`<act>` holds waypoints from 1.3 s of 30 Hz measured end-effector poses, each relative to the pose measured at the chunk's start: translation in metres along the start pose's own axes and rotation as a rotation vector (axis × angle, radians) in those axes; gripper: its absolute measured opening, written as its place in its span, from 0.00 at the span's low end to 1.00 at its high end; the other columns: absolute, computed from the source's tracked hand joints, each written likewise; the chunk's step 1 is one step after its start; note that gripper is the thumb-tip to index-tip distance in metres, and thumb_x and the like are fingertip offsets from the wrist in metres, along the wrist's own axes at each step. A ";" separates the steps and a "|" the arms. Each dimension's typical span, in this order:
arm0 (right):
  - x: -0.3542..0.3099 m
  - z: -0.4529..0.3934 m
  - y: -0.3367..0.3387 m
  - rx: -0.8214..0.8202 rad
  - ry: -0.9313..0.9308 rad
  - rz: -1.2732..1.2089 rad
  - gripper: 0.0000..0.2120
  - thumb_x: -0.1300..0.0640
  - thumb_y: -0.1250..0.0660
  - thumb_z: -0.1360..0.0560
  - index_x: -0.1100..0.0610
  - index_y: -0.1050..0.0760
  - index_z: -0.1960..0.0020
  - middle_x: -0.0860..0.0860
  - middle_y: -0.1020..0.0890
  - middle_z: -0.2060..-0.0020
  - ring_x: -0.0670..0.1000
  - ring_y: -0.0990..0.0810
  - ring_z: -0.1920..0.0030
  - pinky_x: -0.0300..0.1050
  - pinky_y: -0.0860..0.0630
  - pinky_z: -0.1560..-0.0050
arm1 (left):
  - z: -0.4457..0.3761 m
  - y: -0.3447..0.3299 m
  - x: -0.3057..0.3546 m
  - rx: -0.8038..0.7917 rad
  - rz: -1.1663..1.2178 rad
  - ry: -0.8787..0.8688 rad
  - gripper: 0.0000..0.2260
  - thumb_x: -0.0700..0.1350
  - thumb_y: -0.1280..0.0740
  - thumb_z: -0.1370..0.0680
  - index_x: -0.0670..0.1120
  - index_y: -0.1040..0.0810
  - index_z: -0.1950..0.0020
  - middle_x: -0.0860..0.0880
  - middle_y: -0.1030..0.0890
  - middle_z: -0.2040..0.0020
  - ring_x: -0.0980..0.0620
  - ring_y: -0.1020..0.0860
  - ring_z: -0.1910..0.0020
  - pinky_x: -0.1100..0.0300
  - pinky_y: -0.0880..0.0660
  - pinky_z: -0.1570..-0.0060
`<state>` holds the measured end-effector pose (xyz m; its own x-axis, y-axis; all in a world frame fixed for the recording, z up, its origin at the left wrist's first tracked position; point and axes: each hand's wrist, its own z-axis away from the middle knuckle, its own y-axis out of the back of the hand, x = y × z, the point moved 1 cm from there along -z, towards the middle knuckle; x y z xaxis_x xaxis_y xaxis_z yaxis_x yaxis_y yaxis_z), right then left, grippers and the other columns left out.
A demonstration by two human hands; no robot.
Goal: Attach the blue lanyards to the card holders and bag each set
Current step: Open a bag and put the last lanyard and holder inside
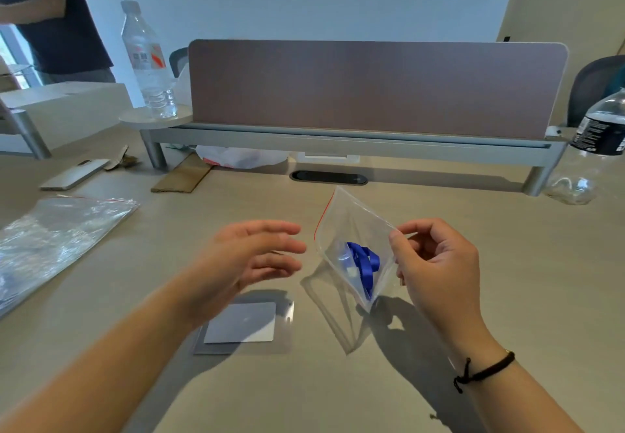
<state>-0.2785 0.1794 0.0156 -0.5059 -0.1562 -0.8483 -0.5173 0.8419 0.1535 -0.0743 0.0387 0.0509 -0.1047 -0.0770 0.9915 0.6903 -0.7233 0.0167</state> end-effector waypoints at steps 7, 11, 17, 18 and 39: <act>0.000 0.012 -0.012 -0.112 0.020 0.007 0.07 0.61 0.27 0.25 0.51 0.20 0.58 0.51 0.20 0.71 0.51 0.24 0.71 0.42 0.24 0.70 | 0.016 0.068 -0.034 -0.227 -1.354 0.052 0.36 0.64 0.25 0.31 0.49 0.28 0.29 0.57 0.30 0.30 0.58 0.33 0.32 0.64 0.35 0.33; -0.001 0.019 -0.019 -0.193 0.052 0.047 0.06 0.61 0.27 0.25 0.51 0.20 0.58 0.49 0.20 0.70 0.47 0.25 0.72 0.35 0.28 0.70 | 0.021 0.076 -0.043 -0.152 -1.350 0.057 0.38 0.64 0.22 0.35 0.50 0.28 0.30 0.57 0.31 0.31 0.58 0.34 0.33 0.63 0.34 0.34; -0.001 0.023 -0.024 -0.227 0.048 0.034 0.06 0.61 0.27 0.25 0.52 0.20 0.57 0.46 0.20 0.69 0.45 0.24 0.71 0.32 0.29 0.71 | 0.013 0.085 -0.052 -0.075 -1.220 0.059 0.34 0.62 0.18 0.40 0.57 0.30 0.40 0.59 0.29 0.41 0.58 0.30 0.46 0.63 0.29 0.46; -0.001 0.023 -0.025 -0.228 0.047 0.032 0.05 0.61 0.27 0.25 0.52 0.20 0.57 0.45 0.19 0.69 0.45 0.24 0.71 0.31 0.29 0.71 | 0.013 0.086 -0.053 -0.069 -1.190 0.052 0.34 0.60 0.17 0.40 0.57 0.31 0.41 0.59 0.30 0.42 0.59 0.29 0.48 0.65 0.30 0.51; 0.001 0.022 -0.025 -0.209 0.031 0.052 0.05 0.60 0.28 0.24 0.52 0.20 0.57 0.45 0.19 0.69 0.47 0.24 0.71 0.34 0.27 0.71 | 0.053 0.045 0.009 0.028 -0.193 -0.064 0.05 0.31 0.31 0.24 0.39 0.23 0.55 0.45 0.33 0.74 0.50 0.37 0.79 0.64 0.36 0.81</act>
<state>-0.2509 0.1695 0.0001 -0.5551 -0.1341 -0.8209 -0.6200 0.7247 0.3008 -0.0064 0.0414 0.0669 -0.1920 0.1055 0.9757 0.6817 -0.7008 0.2100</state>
